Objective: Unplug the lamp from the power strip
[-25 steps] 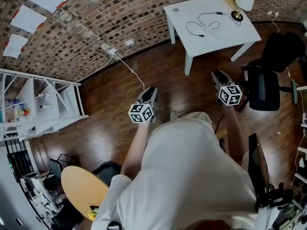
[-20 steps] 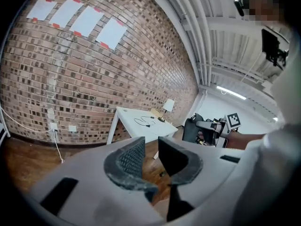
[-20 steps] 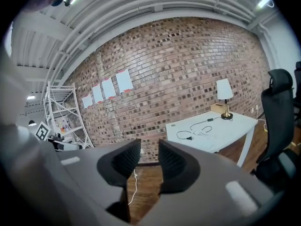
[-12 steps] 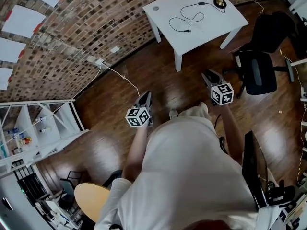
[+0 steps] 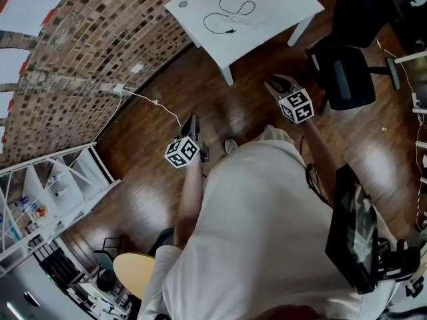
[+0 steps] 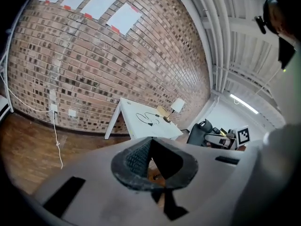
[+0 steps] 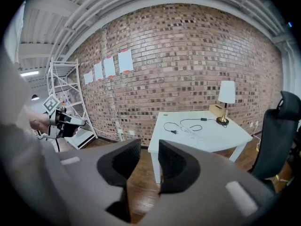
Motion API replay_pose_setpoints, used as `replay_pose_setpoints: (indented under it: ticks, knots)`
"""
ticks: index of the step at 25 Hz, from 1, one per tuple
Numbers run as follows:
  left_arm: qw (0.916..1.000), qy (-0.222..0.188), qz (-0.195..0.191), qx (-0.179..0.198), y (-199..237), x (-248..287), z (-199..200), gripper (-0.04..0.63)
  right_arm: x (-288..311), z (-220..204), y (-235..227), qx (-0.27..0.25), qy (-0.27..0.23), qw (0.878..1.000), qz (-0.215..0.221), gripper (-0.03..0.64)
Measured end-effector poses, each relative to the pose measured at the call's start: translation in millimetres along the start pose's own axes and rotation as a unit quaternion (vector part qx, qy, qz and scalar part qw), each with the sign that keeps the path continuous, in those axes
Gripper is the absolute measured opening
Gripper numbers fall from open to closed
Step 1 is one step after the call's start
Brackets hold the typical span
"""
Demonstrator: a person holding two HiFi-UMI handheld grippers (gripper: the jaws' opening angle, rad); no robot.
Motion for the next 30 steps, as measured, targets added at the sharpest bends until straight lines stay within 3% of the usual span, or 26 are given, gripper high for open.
replay_pose_setpoints:
  ticks: [16,21,30]
  knots:
    - [0.9994,0.01,0.019,-0.026,-44,16,-17,0.003,10,-15,-45,-0.002,0.026,0.998,0.052,0.107]
    - [0.9995,0.015,0.02,-0.019,-50,19,-30,0.003,4,-22,-58,-0.007,0.034,0.998,0.049,0.107]
    - [0.9983,0.029,0.05,-0.006,-32,-5,-55,0.003,-1,-43,-49,0.028,0.045,0.998,0.041,0.106]
Point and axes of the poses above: the fingertips, and each gripper's own axes: x forward along the fingers, y to its left, z out of its top, the point moved 1 cm from there along -x, backward along the fingers, and after that the axes turned 3 degrees about -y, right-handed, at the moved point
